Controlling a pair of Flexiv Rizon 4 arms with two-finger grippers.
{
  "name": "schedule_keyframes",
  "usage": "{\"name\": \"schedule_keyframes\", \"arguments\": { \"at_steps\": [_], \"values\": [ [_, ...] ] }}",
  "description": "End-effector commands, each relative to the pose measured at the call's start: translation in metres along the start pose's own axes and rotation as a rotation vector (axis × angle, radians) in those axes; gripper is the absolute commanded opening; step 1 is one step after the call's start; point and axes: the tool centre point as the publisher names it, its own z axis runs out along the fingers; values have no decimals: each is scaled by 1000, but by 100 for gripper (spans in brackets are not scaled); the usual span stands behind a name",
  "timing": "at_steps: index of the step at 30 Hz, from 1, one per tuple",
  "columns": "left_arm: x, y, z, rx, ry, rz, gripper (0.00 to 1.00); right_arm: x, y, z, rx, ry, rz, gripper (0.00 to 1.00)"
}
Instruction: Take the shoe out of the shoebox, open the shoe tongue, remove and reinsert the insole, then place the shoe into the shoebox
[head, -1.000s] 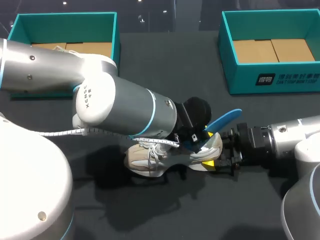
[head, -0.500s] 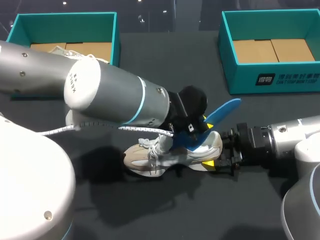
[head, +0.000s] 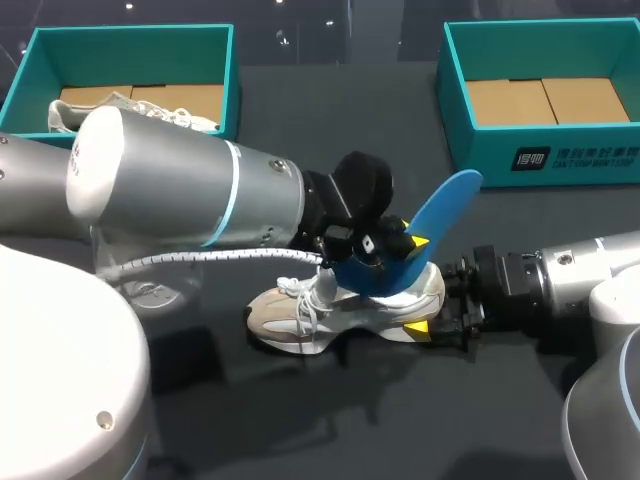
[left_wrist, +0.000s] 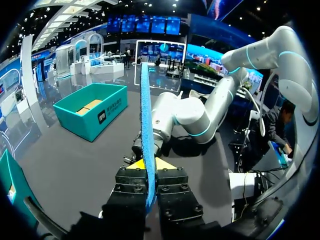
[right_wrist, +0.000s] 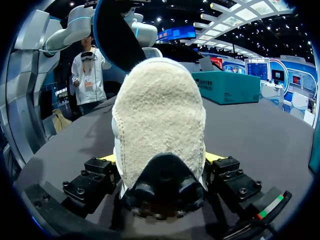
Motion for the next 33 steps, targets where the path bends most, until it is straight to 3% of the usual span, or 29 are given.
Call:
{"name": "schedule_keyframes", "arguments": {
  "at_steps": [1, 6, 10, 14, 18, 33],
  "values": [
    [-9, 1, -33, -6, 111, 3, 0, -2, -1, 4, 5, -1, 1, 0],
    [-9, 1, -33, -6, 111, 3, 0, -2, -1, 4, 5, -1, 1, 0],
    [5, 1, -68, 126, 173, -57, 0, -2, -1, 4, 5, -1, 1, 0],
    [16, 6, -93, 186, 171, -86, 0, -2, -1, 4, 5, -1, 1, 0],
    [27, 7, -122, 270, 240, -159, 0, -2, -1, 4, 5, -1, 1, 0],
    [27, 7, -122, 270, 240, -159, 0, -2, -1, 4, 5, -1, 1, 0]
  ]
}}
